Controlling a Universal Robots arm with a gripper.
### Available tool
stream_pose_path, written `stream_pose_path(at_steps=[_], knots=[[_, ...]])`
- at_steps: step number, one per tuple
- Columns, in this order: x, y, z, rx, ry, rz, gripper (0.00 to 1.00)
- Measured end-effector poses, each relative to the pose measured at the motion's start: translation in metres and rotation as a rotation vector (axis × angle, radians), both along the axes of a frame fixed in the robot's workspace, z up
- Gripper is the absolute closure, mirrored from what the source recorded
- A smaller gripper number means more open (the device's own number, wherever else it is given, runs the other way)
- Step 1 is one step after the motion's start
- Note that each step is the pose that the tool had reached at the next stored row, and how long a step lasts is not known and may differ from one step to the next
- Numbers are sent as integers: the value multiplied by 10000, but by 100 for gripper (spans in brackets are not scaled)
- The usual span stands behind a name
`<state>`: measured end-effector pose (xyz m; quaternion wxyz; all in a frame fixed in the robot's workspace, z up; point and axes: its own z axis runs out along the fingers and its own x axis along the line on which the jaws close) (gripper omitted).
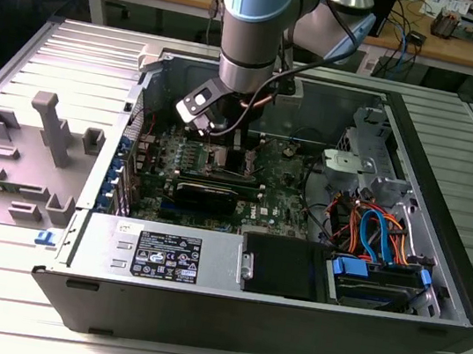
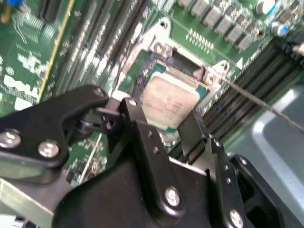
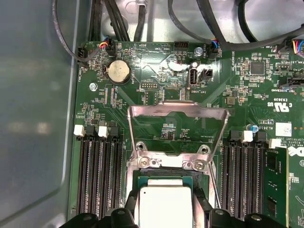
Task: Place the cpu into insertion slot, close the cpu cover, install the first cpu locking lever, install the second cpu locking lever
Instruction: 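Place the cpu into insertion slot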
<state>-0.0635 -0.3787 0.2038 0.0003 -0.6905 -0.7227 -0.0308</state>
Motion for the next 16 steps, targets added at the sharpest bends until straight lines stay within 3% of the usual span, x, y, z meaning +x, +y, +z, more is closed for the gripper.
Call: stream_pose_path(at_steps=[13,16], knots=[[0,-2,-32,-44,2,-731,46],[0,-2,-32,-130,-6,-733,46]])
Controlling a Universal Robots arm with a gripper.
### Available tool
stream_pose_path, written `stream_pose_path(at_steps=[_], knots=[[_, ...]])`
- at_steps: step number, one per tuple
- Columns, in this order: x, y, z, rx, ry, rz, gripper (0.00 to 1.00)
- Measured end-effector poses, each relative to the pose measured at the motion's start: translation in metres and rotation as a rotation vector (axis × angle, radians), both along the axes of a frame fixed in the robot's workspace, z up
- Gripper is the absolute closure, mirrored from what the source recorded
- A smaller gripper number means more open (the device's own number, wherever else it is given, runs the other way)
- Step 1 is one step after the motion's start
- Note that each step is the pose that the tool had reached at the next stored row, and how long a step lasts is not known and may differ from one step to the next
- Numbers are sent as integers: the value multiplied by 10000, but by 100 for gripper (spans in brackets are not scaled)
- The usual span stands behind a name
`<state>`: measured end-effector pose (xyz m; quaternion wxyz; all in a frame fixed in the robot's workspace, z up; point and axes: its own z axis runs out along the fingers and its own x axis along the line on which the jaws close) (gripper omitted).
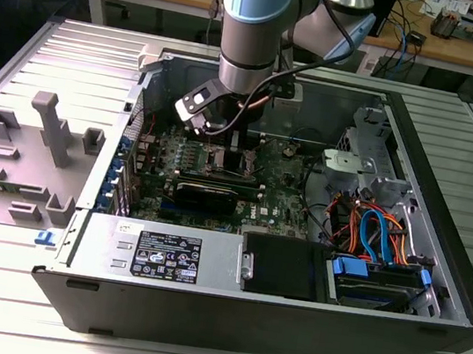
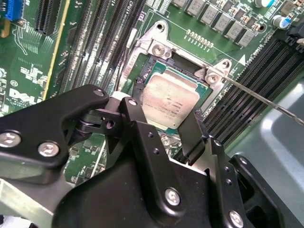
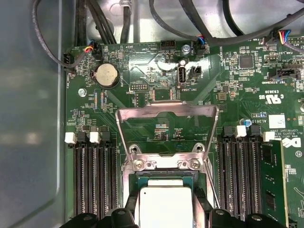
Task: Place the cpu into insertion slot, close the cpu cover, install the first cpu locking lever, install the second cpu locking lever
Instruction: 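Place the cpu into insertion slot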
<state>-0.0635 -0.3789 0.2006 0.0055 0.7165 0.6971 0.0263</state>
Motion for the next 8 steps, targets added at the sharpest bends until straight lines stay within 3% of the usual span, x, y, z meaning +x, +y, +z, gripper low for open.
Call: stream_pose_path(at_steps=[2,8], knots=[[1,2,-2,-94,-4,1,46],[0,-2,2,-131,-2,3,46]])
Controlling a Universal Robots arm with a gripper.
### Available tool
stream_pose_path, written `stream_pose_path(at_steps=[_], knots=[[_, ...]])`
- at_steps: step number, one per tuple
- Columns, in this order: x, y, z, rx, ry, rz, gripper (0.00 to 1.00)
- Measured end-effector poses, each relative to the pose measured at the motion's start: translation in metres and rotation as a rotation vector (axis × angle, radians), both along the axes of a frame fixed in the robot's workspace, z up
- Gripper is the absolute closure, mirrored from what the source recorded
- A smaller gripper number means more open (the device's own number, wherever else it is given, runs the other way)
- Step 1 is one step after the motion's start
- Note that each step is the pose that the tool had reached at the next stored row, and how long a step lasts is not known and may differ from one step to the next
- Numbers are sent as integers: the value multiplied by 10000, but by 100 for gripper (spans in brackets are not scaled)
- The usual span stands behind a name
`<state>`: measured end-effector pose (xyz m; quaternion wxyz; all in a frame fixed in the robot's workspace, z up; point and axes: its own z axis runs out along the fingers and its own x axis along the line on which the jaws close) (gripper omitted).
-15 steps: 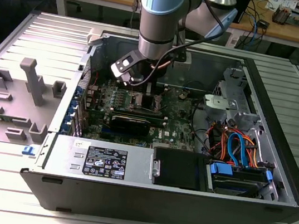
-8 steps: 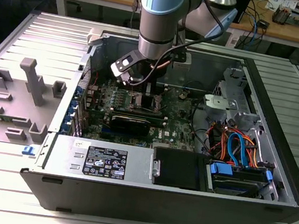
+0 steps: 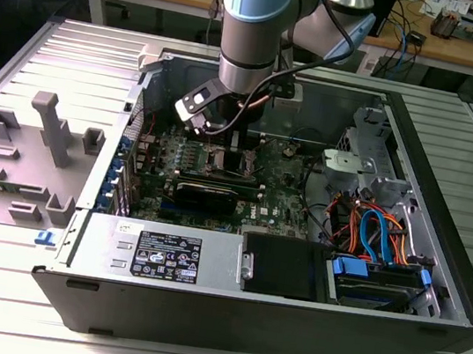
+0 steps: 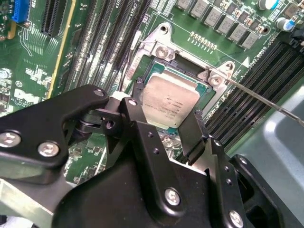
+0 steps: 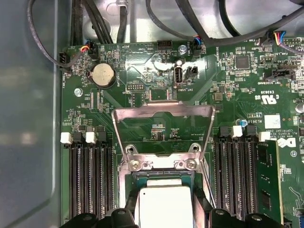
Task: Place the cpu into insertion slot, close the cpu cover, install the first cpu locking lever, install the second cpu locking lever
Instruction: 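Place the cpu into insertion slot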
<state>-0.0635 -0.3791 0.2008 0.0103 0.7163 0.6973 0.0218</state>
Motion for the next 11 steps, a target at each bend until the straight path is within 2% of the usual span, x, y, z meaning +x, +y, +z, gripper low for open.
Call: stream_pose_path(at_steps=[11], knots=[[0,2,-2,-14,-1,-1,46]])
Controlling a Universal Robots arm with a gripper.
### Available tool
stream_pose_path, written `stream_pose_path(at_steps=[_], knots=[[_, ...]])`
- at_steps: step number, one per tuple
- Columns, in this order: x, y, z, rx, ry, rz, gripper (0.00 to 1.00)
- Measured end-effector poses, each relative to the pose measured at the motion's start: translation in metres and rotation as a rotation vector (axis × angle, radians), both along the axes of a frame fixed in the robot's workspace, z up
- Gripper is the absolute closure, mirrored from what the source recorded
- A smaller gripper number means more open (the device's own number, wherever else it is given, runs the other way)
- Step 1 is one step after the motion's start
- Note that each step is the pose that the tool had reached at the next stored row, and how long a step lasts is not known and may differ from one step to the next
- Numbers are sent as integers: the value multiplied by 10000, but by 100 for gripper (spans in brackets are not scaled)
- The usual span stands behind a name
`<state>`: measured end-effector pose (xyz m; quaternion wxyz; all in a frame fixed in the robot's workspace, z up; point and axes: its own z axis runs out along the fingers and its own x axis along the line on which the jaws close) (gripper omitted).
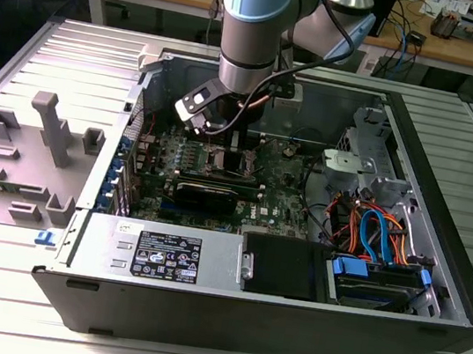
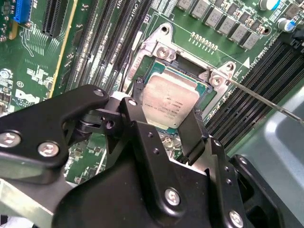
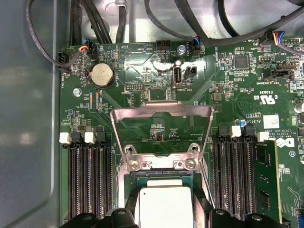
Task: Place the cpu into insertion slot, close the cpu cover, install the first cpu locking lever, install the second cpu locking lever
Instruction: 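Place the cpu into insertion slot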
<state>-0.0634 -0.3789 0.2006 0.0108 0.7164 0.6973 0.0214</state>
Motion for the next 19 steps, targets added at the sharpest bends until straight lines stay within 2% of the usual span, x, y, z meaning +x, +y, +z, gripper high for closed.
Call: stream_pose_path(at_steps=[8,9,10,19], knots=[[0,0,0,-17,-1,0,46],[0,0,0,-19,0,0,45],[0,0,0,-22,0,1,38],[0,20,0,-22,1,1,38]])
